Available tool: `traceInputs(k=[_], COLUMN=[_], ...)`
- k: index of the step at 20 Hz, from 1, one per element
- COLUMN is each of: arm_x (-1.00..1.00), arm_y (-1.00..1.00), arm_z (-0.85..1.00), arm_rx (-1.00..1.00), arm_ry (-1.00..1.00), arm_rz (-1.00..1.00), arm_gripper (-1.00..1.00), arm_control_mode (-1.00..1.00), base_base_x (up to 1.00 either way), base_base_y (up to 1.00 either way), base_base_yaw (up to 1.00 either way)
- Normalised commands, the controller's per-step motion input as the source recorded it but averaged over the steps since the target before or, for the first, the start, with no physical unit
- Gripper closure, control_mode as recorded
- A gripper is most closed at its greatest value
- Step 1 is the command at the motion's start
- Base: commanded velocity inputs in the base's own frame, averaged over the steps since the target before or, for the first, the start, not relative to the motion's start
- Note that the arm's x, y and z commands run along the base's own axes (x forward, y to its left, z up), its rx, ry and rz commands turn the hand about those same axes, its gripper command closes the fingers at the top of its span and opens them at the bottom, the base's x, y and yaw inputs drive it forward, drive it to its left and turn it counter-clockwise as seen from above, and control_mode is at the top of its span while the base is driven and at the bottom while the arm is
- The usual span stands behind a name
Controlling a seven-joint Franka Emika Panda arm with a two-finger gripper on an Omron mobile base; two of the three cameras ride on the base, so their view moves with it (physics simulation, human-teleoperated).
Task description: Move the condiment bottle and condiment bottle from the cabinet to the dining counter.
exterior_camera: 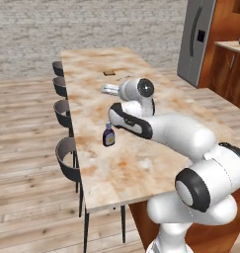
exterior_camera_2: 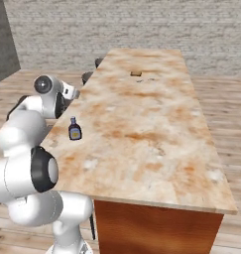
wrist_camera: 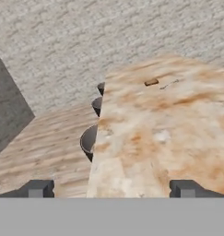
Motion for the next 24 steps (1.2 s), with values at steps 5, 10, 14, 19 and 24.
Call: traceInputs(k=[5,10,14,19,24], arm_x=[-0.49,-0.72,-0.75,-0.67,-0.52], arm_y=[-0.28,-0.46,-0.14,-0.14,-0.32], arm_z=[0.69,0.08,-0.02,-0.2,-0.34], arm_rx=[-0.06,-0.09,-0.04,0.0,0.0], arm_ry=[0.3,0.31,0.26,0.14,0.1], arm_rz=[-0.09,-0.11,-0.04,0.0,0.01], arm_gripper=[-1.0,-1.0,-1.0,-1.0,-1.0], arm_control_mode=[-1.0,-1.0,-1.0,-1.0,-1.0], base_base_x=[0.0,0.0,0.0,0.0,0.0], base_base_y=[0.0,0.0,0.0,0.0,0.0], base_base_yaw=[0.0,0.0,0.0,0.0,0.0])
